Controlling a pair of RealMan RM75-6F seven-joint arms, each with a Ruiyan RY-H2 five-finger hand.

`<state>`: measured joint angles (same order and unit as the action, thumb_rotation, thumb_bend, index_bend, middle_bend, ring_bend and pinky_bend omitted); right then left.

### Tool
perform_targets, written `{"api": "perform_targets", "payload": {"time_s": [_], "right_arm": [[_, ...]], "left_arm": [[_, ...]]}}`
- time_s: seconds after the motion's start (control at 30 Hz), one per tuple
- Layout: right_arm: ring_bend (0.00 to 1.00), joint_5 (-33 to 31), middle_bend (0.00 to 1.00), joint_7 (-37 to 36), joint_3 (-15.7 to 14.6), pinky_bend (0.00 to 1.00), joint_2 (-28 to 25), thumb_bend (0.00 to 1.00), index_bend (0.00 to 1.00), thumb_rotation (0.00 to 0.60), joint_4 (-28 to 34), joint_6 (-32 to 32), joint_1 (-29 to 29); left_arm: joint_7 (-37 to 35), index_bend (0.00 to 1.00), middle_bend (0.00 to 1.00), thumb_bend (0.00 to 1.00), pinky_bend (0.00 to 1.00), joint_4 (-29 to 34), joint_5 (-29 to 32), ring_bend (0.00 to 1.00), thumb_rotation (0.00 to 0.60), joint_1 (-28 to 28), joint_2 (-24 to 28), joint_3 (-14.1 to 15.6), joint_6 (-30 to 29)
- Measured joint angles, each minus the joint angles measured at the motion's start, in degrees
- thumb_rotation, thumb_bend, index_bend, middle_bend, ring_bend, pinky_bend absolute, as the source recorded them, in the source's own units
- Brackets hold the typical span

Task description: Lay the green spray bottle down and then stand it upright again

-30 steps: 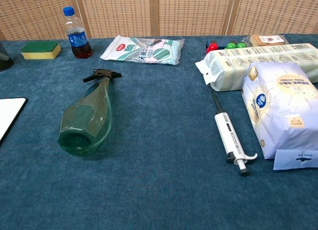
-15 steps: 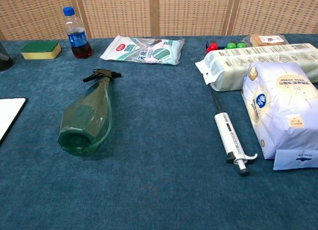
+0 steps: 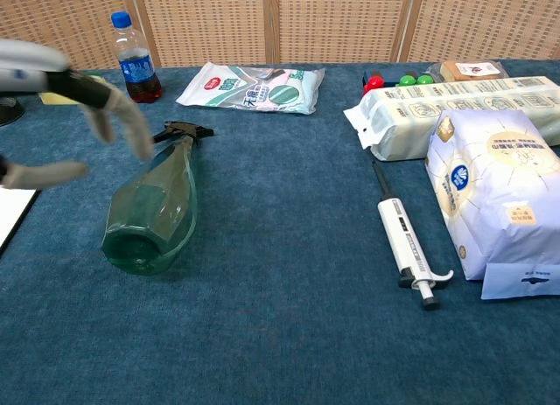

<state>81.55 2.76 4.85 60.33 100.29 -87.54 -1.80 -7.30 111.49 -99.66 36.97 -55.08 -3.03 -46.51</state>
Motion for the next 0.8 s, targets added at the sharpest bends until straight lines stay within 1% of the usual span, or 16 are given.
{"api": "perform_targets", "payload": {"time_s": [0.1, 0.27, 0.43, 0.53, 0.63, 0.8], "right_arm": [[0.09, -0.30, 0.30, -0.08, 0.03, 0.18, -0.28, 0.38, 0.31, 0.600, 0.04, -0.22, 0.34], [0.09, -0.69, 0.30, -0.18, 0.17, 0.18, -0.70, 0.38, 0.31, 0.600, 0.34, -0.81, 0.96], [0.09, -0.75, 0.30, -0.62, 0.15, 0.18, -0.87, 0.38, 0.31, 0.600, 0.47, -1.36, 1.57], [0.09, -0.66, 0.30, -0.67, 0.10, 0.18, -0.94, 0.38, 0.31, 0.600, 0.55, -1.67, 1.89], [0.09, -0.51, 0.30, -0.77, 0.07, 0.18, -1.06, 0.38, 0.31, 0.600, 0.66, -1.96, 2.15], [0.09, 0.03, 0.30, -0.96, 0.11, 0.18, -1.23, 0.38, 0.31, 0.600, 0.85, -2.39, 2.39]], "left_arm": [[0.06, 0.29, 0.28, 0.56, 0.29, -0.65, 1.37, 0.18, 0.600, 3.10, -3.84, -1.02, 2.75], [0.08, 0.29, 0.28, 0.56, 0.29, -3.43, 4.10, 0.18, 0.600, 8.42, -10.23, -2.27, 7.91], [-0.06, 0.30, 0.28, 0.56, 0.30, -6.56, 6.94, 0.18, 0.600, 12.43, -14.48, -2.33, 13.08], [-0.62, 0.30, 0.28, 0.56, 0.30, -8.45, 8.30, 0.18, 0.600, 14.29, -17.13, -1.99, 14.95], [-1.39, 0.30, 0.29, 0.56, 0.32, -9.71, 9.22, 0.20, 0.600, 15.71, -18.59, -1.16, 16.32], [-1.38, 0.30, 0.32, 0.57, 0.37, -10.11, 10.52, 0.23, 0.600, 17.13, -17.80, 0.62, 19.39]]}}
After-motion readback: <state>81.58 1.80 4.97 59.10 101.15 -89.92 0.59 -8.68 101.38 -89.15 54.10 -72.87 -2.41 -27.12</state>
